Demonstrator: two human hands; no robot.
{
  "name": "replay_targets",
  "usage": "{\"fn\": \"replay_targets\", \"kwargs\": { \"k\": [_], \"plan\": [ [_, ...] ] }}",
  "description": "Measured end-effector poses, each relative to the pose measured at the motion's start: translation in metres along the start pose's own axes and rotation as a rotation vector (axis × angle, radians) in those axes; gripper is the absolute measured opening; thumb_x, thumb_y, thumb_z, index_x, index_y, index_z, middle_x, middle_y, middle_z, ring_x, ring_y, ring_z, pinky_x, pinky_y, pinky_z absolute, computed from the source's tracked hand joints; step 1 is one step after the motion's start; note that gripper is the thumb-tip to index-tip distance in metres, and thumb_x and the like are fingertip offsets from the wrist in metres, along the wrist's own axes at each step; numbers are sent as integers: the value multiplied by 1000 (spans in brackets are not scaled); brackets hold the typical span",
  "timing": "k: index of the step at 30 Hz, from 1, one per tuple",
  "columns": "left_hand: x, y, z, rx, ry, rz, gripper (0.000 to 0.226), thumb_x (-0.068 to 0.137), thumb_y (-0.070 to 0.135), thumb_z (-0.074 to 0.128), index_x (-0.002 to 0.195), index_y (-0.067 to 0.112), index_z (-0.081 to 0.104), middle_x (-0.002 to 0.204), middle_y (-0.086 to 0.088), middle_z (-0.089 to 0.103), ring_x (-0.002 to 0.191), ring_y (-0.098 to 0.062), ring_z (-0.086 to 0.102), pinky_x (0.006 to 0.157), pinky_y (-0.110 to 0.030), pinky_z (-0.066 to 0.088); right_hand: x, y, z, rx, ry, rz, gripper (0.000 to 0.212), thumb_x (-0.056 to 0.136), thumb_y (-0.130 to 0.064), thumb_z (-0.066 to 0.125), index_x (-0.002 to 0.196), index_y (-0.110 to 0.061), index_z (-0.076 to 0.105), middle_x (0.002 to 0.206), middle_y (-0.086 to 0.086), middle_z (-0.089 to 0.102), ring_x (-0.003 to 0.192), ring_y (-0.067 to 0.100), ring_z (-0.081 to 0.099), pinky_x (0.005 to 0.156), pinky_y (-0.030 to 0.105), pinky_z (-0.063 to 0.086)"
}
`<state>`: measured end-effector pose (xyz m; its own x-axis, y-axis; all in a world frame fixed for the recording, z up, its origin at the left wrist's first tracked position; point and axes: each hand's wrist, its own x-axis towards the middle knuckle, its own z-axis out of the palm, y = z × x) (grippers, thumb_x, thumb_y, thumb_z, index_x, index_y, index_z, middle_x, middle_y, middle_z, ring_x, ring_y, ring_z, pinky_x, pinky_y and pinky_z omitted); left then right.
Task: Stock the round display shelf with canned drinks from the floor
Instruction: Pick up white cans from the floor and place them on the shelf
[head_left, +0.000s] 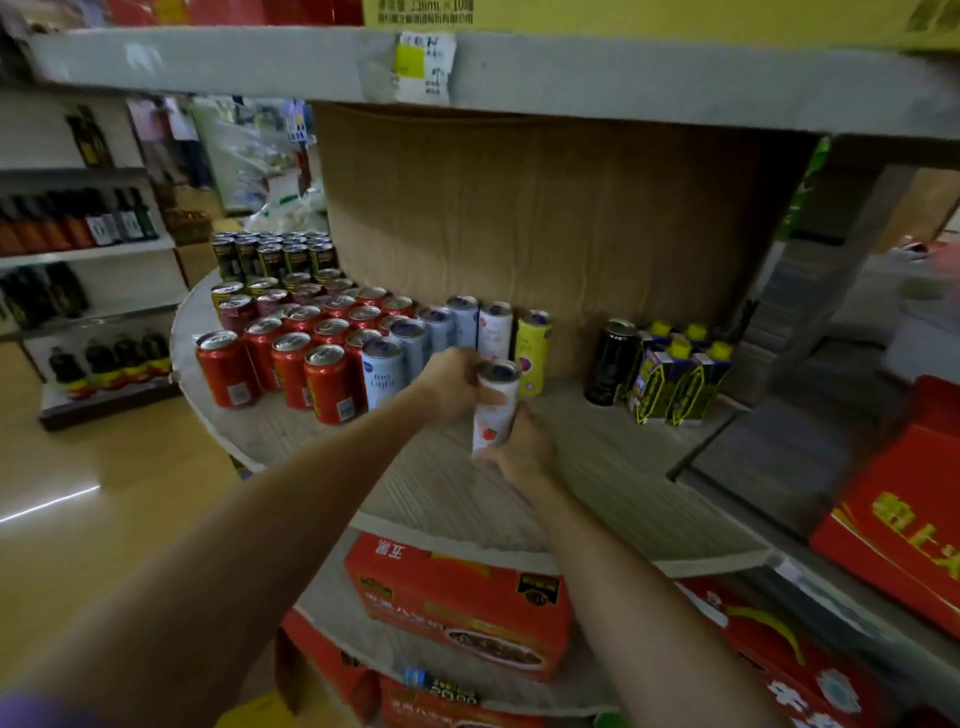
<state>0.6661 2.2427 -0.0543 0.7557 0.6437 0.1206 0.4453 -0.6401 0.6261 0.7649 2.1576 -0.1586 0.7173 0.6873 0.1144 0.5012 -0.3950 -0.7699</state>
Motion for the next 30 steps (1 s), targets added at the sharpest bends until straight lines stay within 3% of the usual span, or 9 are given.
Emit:
{"fn": "replay_targets", "kwargs": {
  "k": [8, 12, 16, 18, 20, 23, 25, 28, 30],
  "plan": [
    [60, -2, -2, 140, 9, -85, 31, 87, 32, 70, 109, 10, 67, 100, -1, 65, 90, -16, 61, 75, -27, 45, 64, -6, 9, -90, -80, -3, 64, 55, -31, 94, 110, -10, 68, 108, 9, 71, 99, 26, 68, 78, 33, 56],
    [78, -4, 0, 175, 47, -93, 48, 85, 31, 70, 128, 11, 60, 122, -7, 64, 114, -23, 59, 101, -35, 44, 81, -6, 14, -116, -80, -37, 53, 65, -25, 89, 112, -10, 67, 107, 11, 71, 94, 28, 69, 72, 34, 57],
    [89, -8, 4, 158, 62, -129, 51, 85, 26, 71, 131, 10, 56, 126, -9, 62, 119, -25, 56, 103, -31, 42, 96, -9, 18, -112, -98, -56, 58, 68, -21, 88, 119, -7, 64, 113, 13, 69, 100, 28, 68, 76, 32, 55],
    [93, -8, 7, 195, 88, -130, 46, 90, 26, 64, 131, 9, 55, 129, -11, 59, 122, -27, 54, 100, -29, 39, 99, -11, 19, -100, -111, -39, 64, 66, -21, 89, 122, -6, 62, 117, 13, 68, 103, 27, 67, 77, 29, 52],
    [95, -7, 9, 240, 121, -137, 46, 94, 26, 55, 136, 8, 50, 138, -12, 53, 130, -28, 47, 107, -32, 34, 103, -14, 21, -79, -115, -11, 64, 67, -20, 89, 123, -5, 61, 119, 13, 67, 105, 28, 66, 76, 27, 50],
    [98, -9, 9, 251, 140, -153, 52, 94, 27, 54, 142, 9, 43, 143, -13, 47, 135, -28, 41, 114, -35, 31, 109, -19, 25, -52, -114, 17, 49, 79, -17, 81, 121, -3, 60, 119, 13, 66, 105, 29, 65, 65, 16, 47],
    [103, -13, 13, 215, 127, -164, 48, 93, 26, 55, 137, 9, 48, 138, -11, 52, 132, -29, 45, 112, -37, 34, 109, -18, 26, -3, -115, 73, 42, 85, -9, 73, 123, 0, 58, 119, 14, 64, 108, 32, 62, 59, 13, 44],
    [99, -15, 14, 188, 118, -185, 41, 91, 24, 54, 130, 10, 53, 129, -9, 58, 125, -26, 53, 105, -34, 39, 98, -14, 26, 28, -66, 129, 40, 86, -13, 71, 123, -5, 58, 114, 4, 60, 111, 25, 60, 63, 4, 41],
    [93, -16, 11, 128, 114, -162, 39, 94, 22, 54, 131, 8, 53, 128, -12, 58, 122, -29, 53, 103, -36, 40, 90, -15, 28, 17, -36, 127, 44, 82, -23, 73, 122, -12, 60, 117, 3, 62, 111, 24, 61, 80, 19, 49]
  ]
}}
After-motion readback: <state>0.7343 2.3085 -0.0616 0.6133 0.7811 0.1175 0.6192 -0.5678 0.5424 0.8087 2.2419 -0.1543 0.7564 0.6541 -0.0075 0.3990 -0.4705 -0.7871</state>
